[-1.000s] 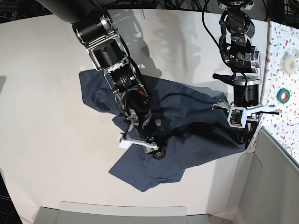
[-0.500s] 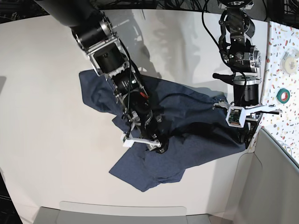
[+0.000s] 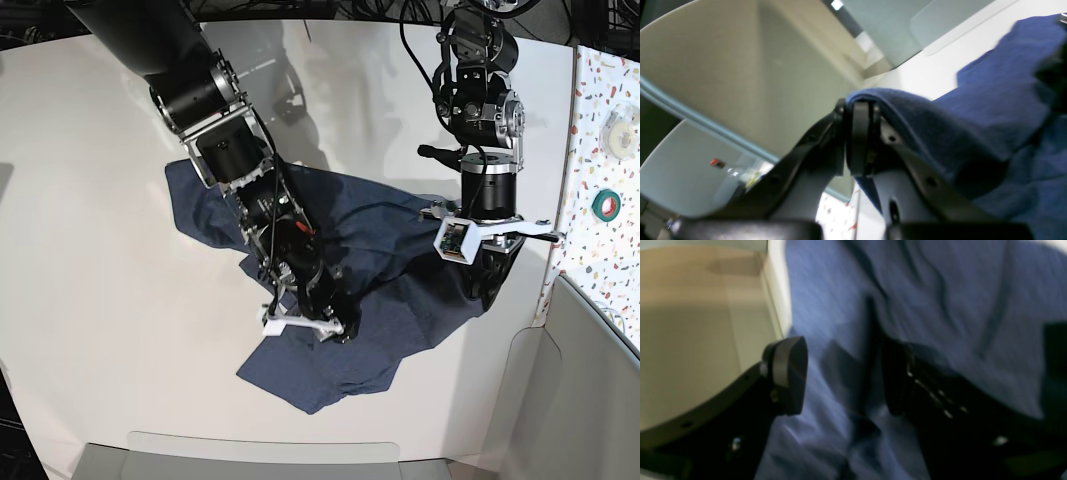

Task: Layout the t-shirt on the table in an organized manner, then fold the t-shirt properly
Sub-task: 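Move the left gripper with the held edge toward the right gripper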

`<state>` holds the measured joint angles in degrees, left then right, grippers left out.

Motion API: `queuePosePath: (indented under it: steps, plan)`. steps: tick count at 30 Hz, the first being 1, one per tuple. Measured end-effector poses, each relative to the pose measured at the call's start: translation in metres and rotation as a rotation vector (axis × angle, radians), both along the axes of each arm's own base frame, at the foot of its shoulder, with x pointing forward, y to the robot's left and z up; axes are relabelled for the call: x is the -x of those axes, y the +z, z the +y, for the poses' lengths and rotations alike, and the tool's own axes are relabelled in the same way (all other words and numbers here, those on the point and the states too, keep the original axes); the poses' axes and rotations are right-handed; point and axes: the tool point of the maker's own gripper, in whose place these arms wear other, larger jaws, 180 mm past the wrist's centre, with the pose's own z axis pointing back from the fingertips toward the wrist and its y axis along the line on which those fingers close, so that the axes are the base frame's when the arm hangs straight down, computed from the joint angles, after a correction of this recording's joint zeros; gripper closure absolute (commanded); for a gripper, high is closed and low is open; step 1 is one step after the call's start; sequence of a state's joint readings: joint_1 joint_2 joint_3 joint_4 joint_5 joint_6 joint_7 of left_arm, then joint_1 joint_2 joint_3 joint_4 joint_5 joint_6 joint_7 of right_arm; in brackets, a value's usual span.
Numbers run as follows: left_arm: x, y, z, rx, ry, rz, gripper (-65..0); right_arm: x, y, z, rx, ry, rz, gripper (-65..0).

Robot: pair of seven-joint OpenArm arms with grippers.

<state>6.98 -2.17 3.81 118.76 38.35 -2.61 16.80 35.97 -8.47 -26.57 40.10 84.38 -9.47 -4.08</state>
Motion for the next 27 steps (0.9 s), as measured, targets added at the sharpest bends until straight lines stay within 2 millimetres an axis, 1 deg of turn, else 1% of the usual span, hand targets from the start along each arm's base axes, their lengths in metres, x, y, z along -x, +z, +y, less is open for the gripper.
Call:
queuePosePath:
  steps: [3,5,7,9,13,15,19,23,27]
  plan:
    - [0.0,0.001,0.001,0.006,0.009,-0.004,0.0,-0.015,0.02,-0.002,0.003,-0.002,-0.041,-35.5]
    - [0.0,0.001,0.001,0.006,0.009,-0.004,0.0,-0.019,0.031,0.0,-0.004,0.001,-0.065,-35.4]
    - [0.0,0.001,0.001,0.006,0.009,-0.004,0.0,-0.018,0.036,0.005,-0.014,0.016,-0.074,-35.4]
    - [0.0,0.001,0.001,0.008,0.011,-0.005,0.0,-0.01,0.03,0.013,-0.002,0.052,-0.066,-35.3]
    - [0.0,0.002,0.004,0.006,0.018,-0.008,0.0,0.015,0.002,0.031,0.037,0.123,-0.022,-35.3]
    - [0.0,0.002,0.004,0.007,0.017,-0.007,0.0,0.024,-0.007,0.036,0.059,0.147,-0.008,-35.3]
    - [0.0,0.003,0.004,0.006,0.018,-0.011,0.0,0.031,-0.01,0.044,0.075,0.179,-0.015,-35.3]
    - [0.0,0.002,0.014,0.002,0.045,-0.006,0.0,0.044,-0.024,0.046,0.075,0.186,0.003,-35.3]
    - [-0.003,0.008,0.015,0.004,0.05,-0.021,0.0,0.045,-0.025,0.047,0.071,0.189,0.011,-35.3]
